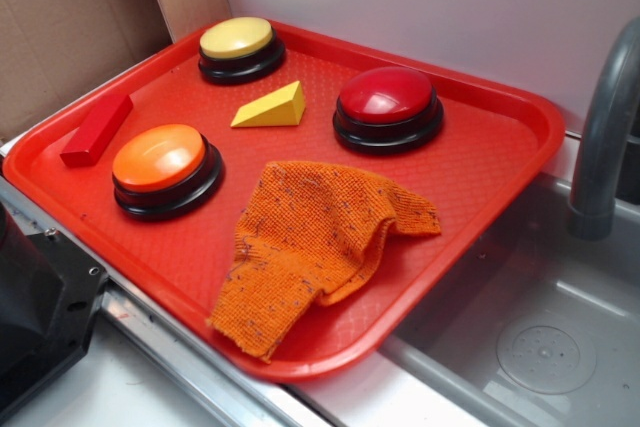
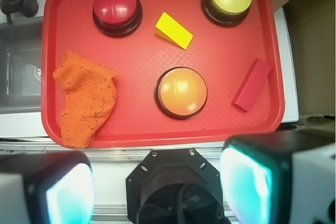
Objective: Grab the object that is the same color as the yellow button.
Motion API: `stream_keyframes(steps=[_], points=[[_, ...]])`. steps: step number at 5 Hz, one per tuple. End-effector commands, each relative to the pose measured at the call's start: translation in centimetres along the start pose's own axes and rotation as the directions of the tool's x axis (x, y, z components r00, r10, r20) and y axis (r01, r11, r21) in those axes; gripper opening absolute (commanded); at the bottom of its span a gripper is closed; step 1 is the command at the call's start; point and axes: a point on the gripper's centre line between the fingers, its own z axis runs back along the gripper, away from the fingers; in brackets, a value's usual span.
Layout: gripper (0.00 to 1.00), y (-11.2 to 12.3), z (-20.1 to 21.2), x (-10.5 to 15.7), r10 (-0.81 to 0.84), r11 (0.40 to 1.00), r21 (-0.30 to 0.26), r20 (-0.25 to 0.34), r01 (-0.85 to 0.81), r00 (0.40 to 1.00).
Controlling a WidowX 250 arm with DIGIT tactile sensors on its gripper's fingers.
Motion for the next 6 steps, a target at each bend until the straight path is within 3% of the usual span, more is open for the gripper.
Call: stream_keyframes(steps=[1,2,3,4,5,6], points=[[1.0,0.0,0.0,0.0,0.0,1.0,0.0,0.0,0.0,1.0],[1.0,1.8,-1.2,4.2,-0.249,0.957,0.141,-0.045,0.253,0.967],[1.0,2.7,-4.0,8.2,-0.478,0.868,0.088,-0.123,0.489,0.87],[1.0,3.2,-6.8,10.2,-0.623,0.76,0.097,-0.172,0.643,0.763],[1.0,3.7,-11.6,11.2,-0.753,0.63,0.069,-0.192,0.774,0.63],[1.0,4.4,-14.2,12.0,-0.768,0.601,0.083,-0.217,0.795,0.603]])
